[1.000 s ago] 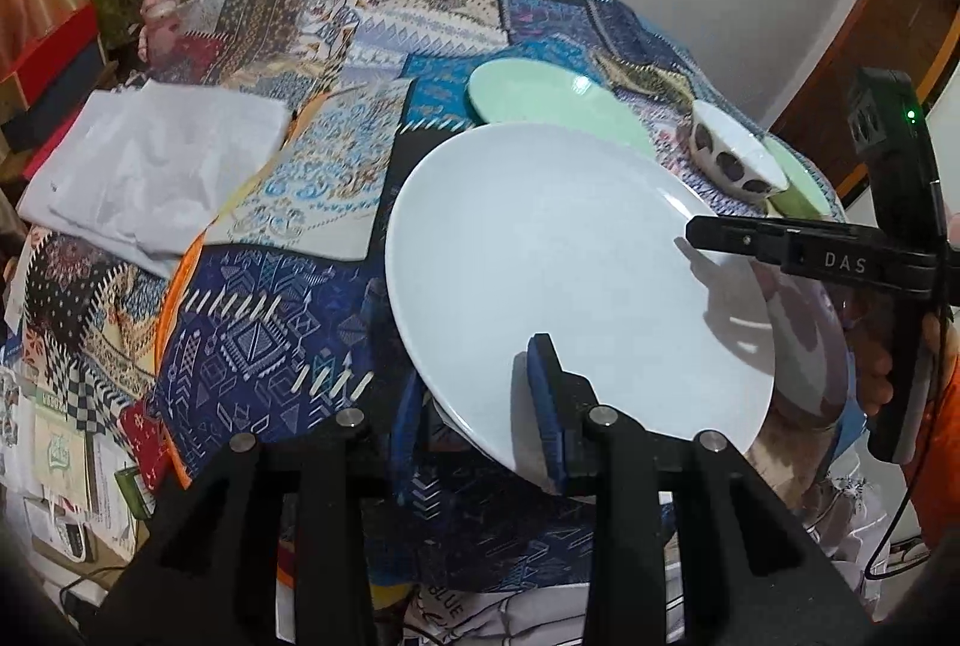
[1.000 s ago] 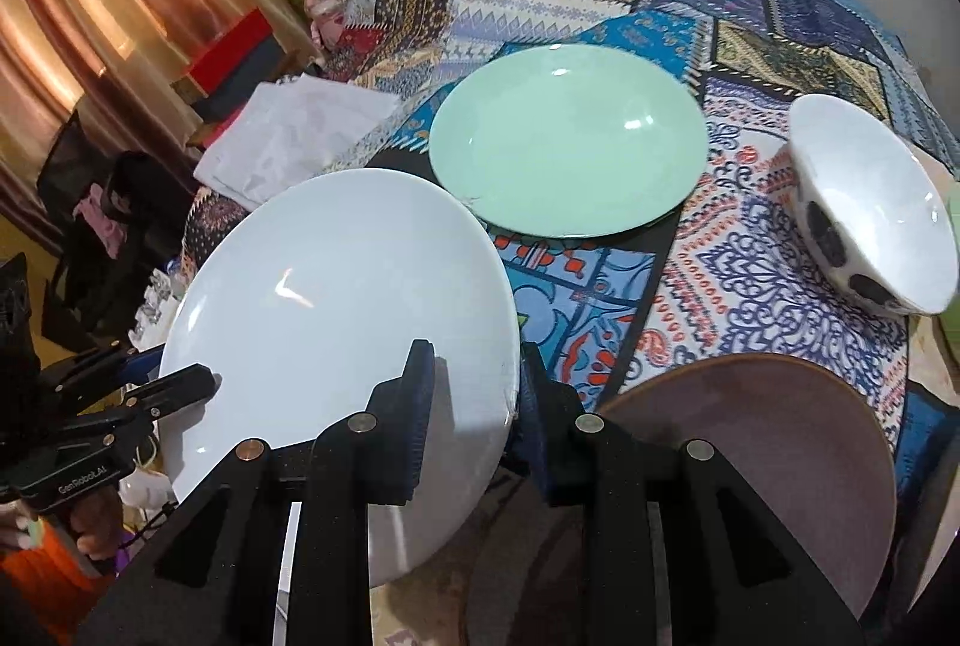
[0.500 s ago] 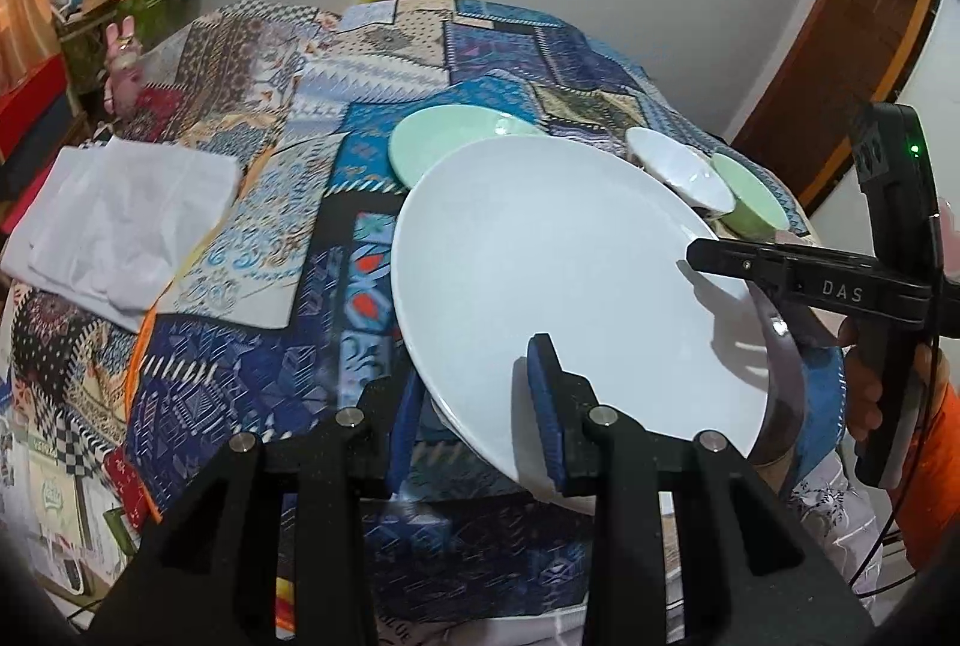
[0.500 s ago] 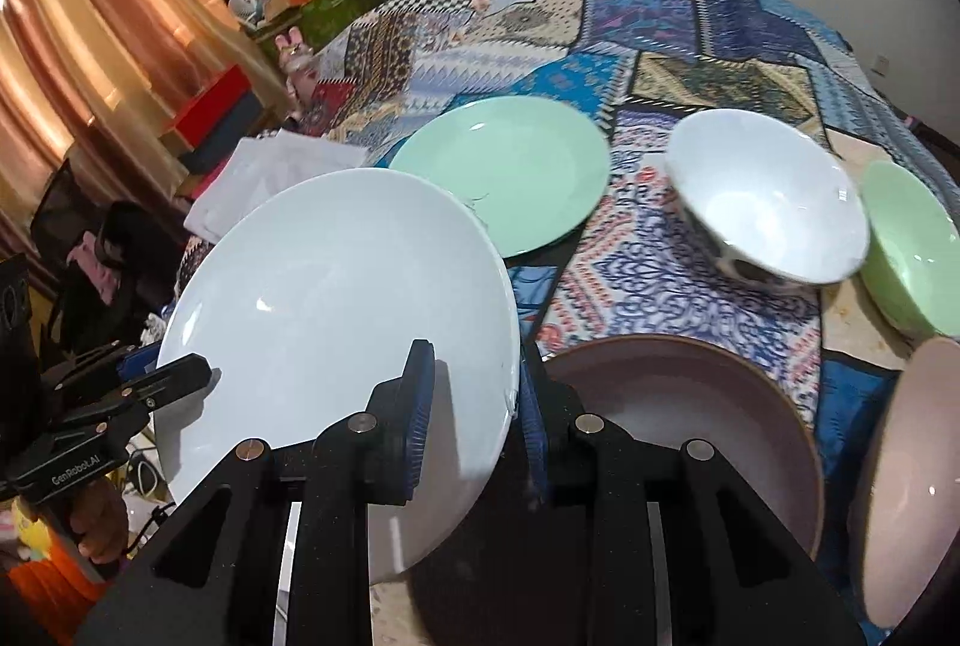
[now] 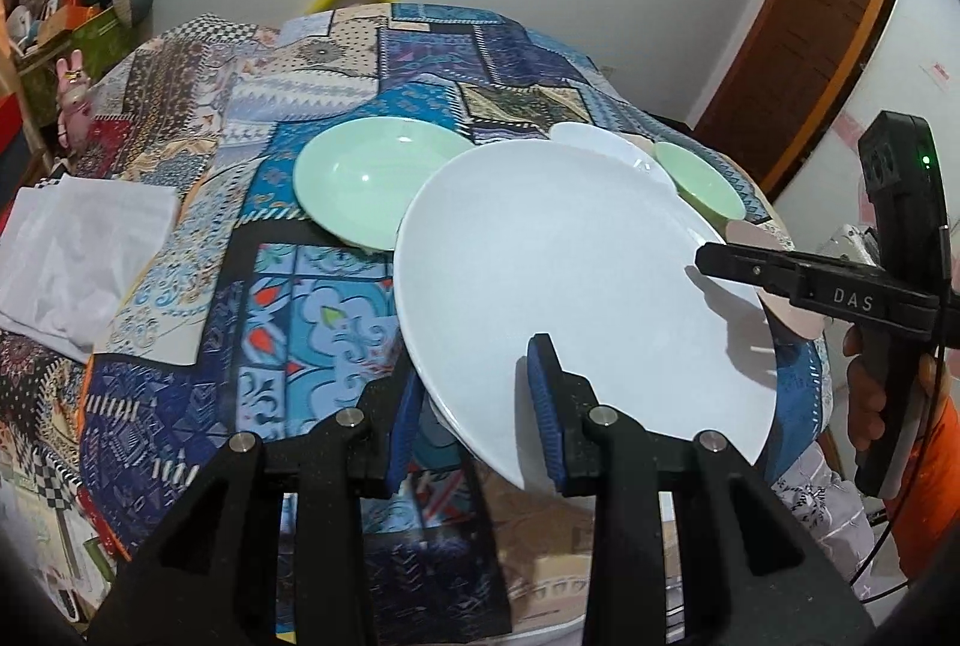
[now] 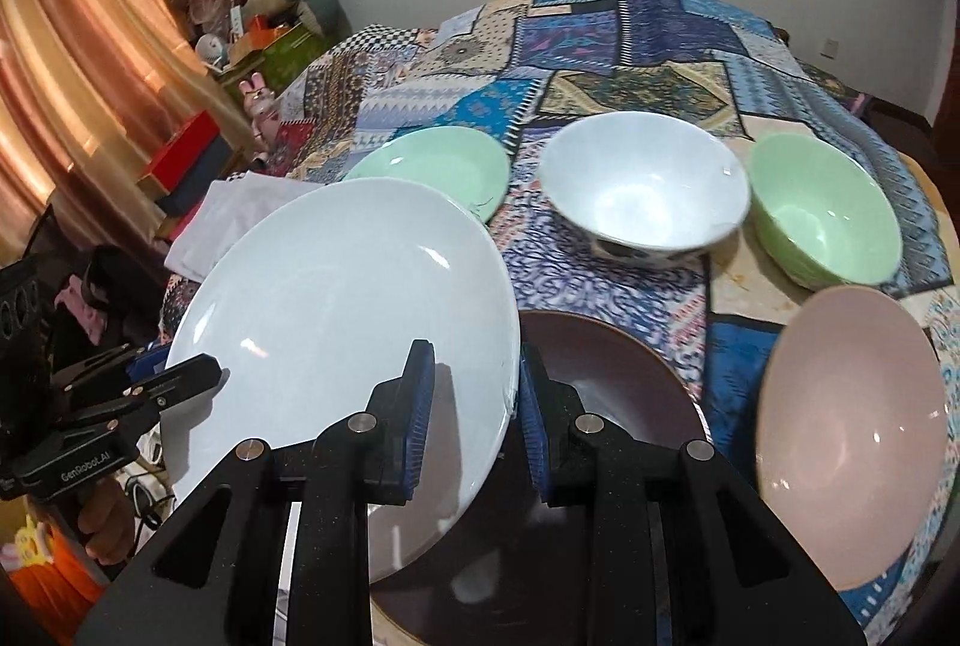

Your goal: Organize plates and bowls

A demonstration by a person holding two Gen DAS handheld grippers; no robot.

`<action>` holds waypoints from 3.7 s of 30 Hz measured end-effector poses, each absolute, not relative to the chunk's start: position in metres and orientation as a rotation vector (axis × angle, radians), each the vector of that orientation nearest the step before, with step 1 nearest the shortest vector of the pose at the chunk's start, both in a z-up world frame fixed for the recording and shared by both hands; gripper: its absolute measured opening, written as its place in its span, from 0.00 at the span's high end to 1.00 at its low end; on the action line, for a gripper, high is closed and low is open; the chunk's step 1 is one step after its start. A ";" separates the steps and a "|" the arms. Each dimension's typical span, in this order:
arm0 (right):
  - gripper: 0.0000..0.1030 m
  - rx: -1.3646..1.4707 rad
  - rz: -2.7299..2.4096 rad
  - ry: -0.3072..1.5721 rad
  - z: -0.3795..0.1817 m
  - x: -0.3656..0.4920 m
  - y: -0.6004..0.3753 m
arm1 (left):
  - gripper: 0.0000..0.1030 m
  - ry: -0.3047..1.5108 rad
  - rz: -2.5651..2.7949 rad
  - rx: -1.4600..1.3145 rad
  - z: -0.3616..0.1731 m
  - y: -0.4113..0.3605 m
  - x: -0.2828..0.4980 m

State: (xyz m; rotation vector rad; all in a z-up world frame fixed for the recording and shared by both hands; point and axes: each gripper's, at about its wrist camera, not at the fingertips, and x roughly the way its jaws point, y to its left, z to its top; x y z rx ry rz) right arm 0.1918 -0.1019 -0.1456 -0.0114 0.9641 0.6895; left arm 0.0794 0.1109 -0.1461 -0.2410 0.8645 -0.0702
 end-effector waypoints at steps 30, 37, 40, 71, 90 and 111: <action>0.75 0.091 0.601 1.037 -0.180 0.182 -0.179 | 0.68 0.996 -0.165 -0.164 -0.176 0.043 0.108; 0.75 0.110 0.596 1.053 -0.187 0.182 -0.183 | 0.68 1.035 -0.165 -0.146 -0.187 0.036 0.111; 0.75 0.113 0.597 1.061 -0.190 0.182 -0.183 | 0.68 1.046 -0.163 -0.146 -0.191 0.036 0.112; 0.73 0.007 0.554 1.004 -0.191 0.173 -0.180 | 0.65 1.090 -0.127 -0.103 -0.209 0.032 0.129; 0.73 -0.053 0.666 0.886 -0.144 0.181 -0.137 | 0.43 0.868 -0.026 -0.053 -0.144 0.072 0.110; 0.63 -0.127 0.750 0.840 -0.116 0.246 -0.047 | 0.30 0.787 0.126 -0.140 -0.136 0.171 0.149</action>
